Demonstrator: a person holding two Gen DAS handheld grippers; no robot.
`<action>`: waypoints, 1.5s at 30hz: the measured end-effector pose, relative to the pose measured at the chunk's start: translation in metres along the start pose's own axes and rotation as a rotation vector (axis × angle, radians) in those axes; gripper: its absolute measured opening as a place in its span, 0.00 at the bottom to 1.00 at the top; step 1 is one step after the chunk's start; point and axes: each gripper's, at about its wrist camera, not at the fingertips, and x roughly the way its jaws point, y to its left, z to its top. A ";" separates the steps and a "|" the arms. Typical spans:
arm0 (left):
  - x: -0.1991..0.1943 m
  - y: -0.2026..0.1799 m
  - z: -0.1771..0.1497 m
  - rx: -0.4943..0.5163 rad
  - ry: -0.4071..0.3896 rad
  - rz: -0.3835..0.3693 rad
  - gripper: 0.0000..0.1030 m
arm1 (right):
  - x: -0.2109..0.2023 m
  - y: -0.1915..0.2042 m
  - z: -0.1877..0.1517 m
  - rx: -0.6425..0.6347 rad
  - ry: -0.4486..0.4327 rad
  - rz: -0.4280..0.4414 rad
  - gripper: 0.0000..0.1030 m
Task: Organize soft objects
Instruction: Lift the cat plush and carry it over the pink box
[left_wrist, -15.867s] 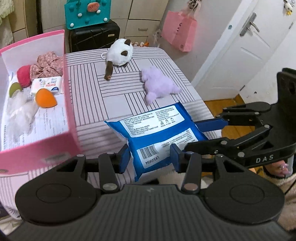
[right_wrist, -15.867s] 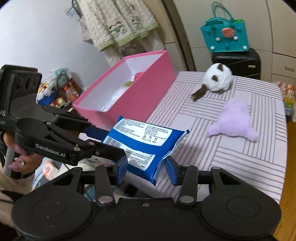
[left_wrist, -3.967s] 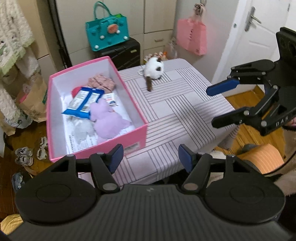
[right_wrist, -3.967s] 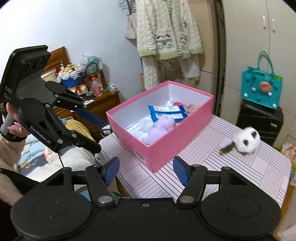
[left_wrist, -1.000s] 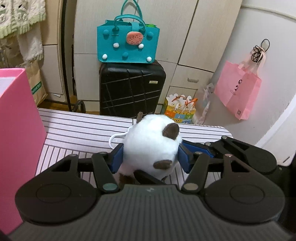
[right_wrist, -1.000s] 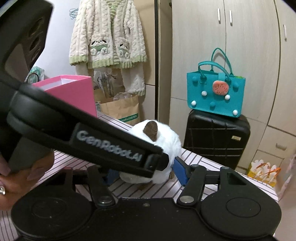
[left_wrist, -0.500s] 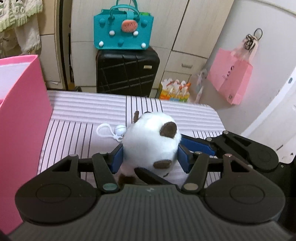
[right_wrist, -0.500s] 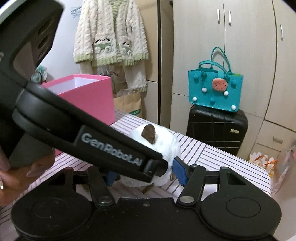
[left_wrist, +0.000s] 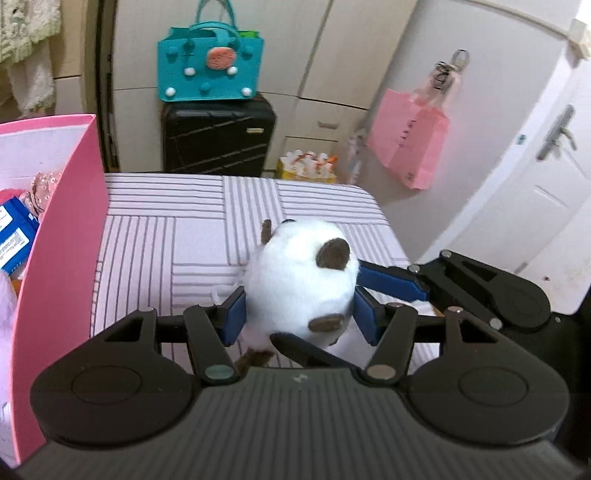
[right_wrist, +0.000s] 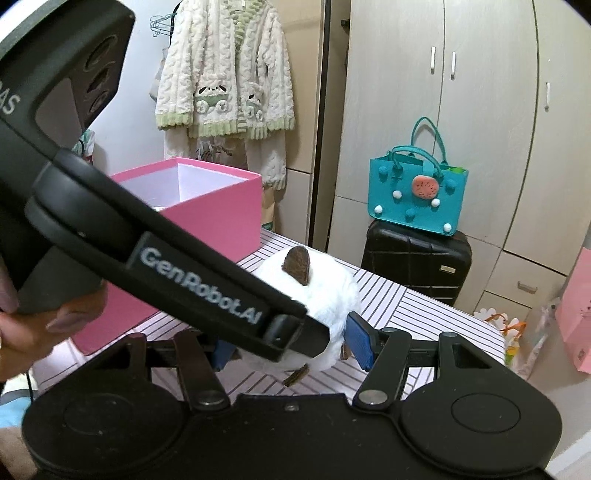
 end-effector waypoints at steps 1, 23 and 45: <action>-0.005 0.000 -0.001 0.000 0.009 -0.017 0.57 | -0.006 0.004 0.001 -0.008 0.000 -0.001 0.65; -0.141 0.029 -0.011 0.144 -0.034 -0.083 0.56 | -0.063 0.085 0.054 -0.057 -0.070 0.103 0.65; -0.170 0.187 0.023 -0.076 -0.005 0.111 0.55 | 0.081 0.150 0.134 0.016 0.074 0.444 0.65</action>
